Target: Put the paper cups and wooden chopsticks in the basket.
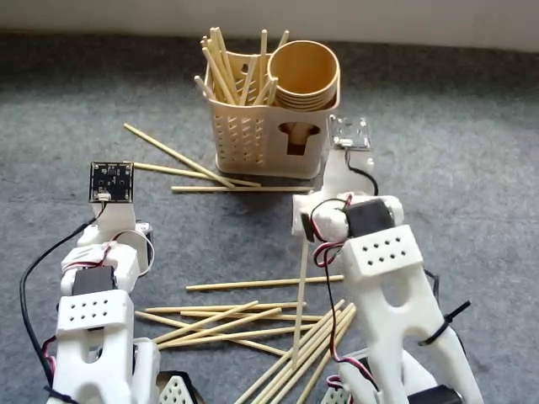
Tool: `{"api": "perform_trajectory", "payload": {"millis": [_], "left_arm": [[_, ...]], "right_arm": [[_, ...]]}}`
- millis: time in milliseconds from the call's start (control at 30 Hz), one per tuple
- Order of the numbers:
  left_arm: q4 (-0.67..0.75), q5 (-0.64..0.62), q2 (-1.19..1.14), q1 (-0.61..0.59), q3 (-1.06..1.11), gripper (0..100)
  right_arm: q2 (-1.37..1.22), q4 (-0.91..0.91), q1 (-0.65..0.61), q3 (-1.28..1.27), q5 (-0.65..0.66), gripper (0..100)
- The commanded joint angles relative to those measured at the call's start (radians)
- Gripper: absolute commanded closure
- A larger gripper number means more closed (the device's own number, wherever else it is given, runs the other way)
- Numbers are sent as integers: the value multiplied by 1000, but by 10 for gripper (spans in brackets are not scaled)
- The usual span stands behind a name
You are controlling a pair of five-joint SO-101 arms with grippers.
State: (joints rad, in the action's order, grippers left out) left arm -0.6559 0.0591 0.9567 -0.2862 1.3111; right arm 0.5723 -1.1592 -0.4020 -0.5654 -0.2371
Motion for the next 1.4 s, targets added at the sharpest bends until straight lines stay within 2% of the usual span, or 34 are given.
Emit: {"api": "perform_trajectory", "payload": {"millis": [0, 367, 767, 1100, 1267, 1367], "left_arm": [[21, 5, 18, -8, -5, 898], [21, 5, 18, -8, -4, 898], [21, 5, 18, -8, -4, 898], [21, 5, 18, -10, -4, 898], [21, 5, 18, -12, -4, 898], [21, 5, 18, -12, -4, 898]], "right_arm": [[70, 24, -41, 97, -2, 993], [85, 68, -71, 303, -2, 993], [81, 550, -67, 337, -2, 993], [79, 866, -65, 337, 0, 993], [77, 1055, -65, 332, 141, 993], [64, 1147, -65, 297, 172, 993]]}}
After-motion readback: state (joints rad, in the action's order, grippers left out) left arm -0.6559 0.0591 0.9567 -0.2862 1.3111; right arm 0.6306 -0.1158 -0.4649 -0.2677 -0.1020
